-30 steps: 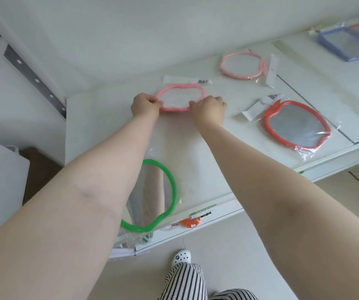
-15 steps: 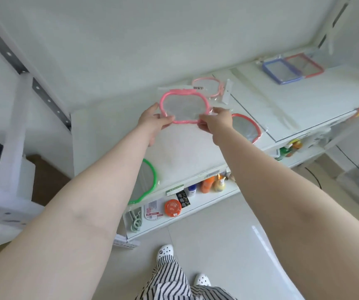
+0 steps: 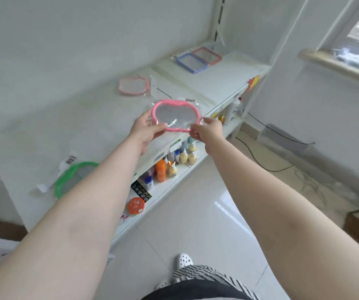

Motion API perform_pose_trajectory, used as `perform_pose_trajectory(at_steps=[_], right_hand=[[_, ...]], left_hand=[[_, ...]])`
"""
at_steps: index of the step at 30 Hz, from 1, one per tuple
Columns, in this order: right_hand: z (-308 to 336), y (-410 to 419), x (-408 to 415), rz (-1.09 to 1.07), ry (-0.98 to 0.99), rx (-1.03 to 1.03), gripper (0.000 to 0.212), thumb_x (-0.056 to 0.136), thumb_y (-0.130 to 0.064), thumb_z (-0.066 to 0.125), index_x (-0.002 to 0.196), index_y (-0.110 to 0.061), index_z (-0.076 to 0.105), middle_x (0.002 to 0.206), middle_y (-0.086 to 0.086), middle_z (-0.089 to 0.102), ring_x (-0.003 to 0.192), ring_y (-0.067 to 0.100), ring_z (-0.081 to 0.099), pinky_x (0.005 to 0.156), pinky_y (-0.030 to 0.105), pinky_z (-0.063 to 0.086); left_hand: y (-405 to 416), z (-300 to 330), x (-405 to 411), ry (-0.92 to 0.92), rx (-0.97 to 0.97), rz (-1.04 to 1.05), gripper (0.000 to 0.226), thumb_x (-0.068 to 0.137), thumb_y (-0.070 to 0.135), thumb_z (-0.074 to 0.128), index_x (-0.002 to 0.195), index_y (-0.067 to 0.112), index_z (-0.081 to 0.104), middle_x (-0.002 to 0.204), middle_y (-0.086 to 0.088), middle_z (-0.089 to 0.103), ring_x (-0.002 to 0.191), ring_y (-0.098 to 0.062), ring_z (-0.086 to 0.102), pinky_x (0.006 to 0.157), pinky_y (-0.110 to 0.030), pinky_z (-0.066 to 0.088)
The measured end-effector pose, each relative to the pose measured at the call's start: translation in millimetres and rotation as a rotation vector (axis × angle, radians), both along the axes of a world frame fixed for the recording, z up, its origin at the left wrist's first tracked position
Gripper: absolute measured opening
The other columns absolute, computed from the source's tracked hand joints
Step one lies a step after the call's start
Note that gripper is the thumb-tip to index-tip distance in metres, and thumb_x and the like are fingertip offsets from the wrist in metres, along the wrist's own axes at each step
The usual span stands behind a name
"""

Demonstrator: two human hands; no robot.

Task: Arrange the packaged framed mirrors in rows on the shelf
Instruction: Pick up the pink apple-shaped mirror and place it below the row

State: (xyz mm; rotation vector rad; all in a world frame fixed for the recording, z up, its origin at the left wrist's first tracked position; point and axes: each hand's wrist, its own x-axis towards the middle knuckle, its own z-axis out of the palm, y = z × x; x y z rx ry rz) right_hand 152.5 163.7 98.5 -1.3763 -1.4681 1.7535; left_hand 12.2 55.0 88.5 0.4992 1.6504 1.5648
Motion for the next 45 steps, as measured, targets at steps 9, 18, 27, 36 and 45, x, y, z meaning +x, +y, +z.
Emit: perform_pose_trajectory(at_steps=[9, 18, 27, 36, 45], right_hand=[[-41.1, 3.6, 93.4, -0.224, 0.012, -0.081, 0.069, 0.084, 0.001, 0.068, 0.145, -0.005, 0.036, 0.092, 0.011, 0.067, 0.079, 0.027, 0.072, 0.085, 0.036, 0.059], [-70.6, 84.7, 148.4, -0.238, -0.039, -0.099, 0.067, 0.083, 0.000, 0.067, 0.144, -0.006, 0.039, 0.087, 0.007, 0.068, 0.078, 0.023, 0.073, 0.091, 0.040, 0.057], [-77.4, 217.9, 206.7, -0.120, -0.098, -0.069, 0.061, 0.081, 0.001, 0.068, 0.138, -0.003, 0.047, 0.086, 0.009, 0.067, 0.069, 0.019, 0.068, 0.089, 0.037, 0.058], [-77.4, 320.1, 191.7, -0.089, -0.042, -0.052, 0.059, 0.077, -0.002, 0.072, 0.134, -0.006, 0.053, 0.099, 0.012, 0.071, 0.073, 0.020, 0.070, 0.087, 0.036, 0.059], [-71.9, 454.5, 135.8, -0.113, -0.056, -0.017, 0.065, 0.077, -0.009, 0.075, 0.137, -0.009, 0.051, 0.108, 0.010, 0.070, 0.080, 0.020, 0.074, 0.090, 0.039, 0.058]], left_hand=[[24.4, -45.9, 69.3, -0.063, -0.029, -0.221, 0.079, 0.080, -0.014, 0.064, 0.146, 0.018, 0.036, 0.114, -0.013, 0.063, 0.089, -0.017, 0.066, 0.064, -0.017, 0.057], [112.0, -67.2, 117.4, -0.098, -0.082, -0.275, 0.084, 0.076, -0.010, 0.069, 0.144, 0.028, 0.039, 0.141, -0.010, 0.052, 0.116, -0.025, 0.062, 0.099, -0.050, 0.050], [220.7, -75.5, 191.9, -0.143, -0.105, -0.150, 0.084, 0.080, -0.011, 0.065, 0.148, 0.024, 0.030, 0.146, -0.009, 0.047, 0.130, -0.022, 0.050, 0.109, -0.041, 0.042], [315.8, -66.9, 175.2, -0.176, -0.033, -0.104, 0.083, 0.079, -0.016, 0.062, 0.146, 0.025, 0.035, 0.143, -0.004, 0.051, 0.117, -0.018, 0.059, 0.080, -0.022, 0.058], [452.0, -53.8, 111.3, -0.082, -0.048, -0.127, 0.076, 0.080, -0.009, 0.066, 0.143, 0.025, 0.041, 0.123, -0.003, 0.066, 0.083, -0.007, 0.070, 0.065, -0.018, 0.058]])
